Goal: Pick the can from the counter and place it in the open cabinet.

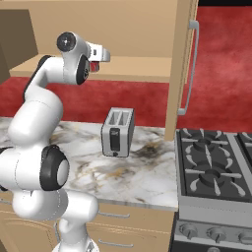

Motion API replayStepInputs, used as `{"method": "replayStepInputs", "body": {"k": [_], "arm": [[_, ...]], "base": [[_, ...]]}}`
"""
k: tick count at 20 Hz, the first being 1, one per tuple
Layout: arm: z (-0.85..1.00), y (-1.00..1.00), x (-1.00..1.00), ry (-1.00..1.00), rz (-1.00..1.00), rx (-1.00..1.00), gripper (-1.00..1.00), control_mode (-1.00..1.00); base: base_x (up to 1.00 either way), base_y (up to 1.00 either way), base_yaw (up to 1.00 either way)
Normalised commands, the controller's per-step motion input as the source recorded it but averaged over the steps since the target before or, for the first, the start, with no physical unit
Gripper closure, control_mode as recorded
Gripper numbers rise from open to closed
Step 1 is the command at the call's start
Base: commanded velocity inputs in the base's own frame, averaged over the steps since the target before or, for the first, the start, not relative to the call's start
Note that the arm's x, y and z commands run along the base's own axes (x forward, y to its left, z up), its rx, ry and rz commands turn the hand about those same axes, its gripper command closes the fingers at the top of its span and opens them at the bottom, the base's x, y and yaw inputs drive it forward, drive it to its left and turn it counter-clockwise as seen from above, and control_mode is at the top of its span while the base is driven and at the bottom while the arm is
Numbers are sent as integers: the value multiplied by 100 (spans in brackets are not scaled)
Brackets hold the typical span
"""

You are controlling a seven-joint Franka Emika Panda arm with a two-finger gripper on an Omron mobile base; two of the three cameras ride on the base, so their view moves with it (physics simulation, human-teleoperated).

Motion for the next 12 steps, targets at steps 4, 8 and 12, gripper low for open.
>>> {"method": "replayStepInputs", "body": {"k": [4, 8, 12], "arm": [[0, 0, 20, 3, 0, 0, 100, -100], [-12, 0, 11, 2, 0, 0, 100, -100], [-32, 0, 2, 0, 0, 0, 100, -100]], "base": [[0, 0, 0], [0, 0, 0], [0, 0, 0]]}}
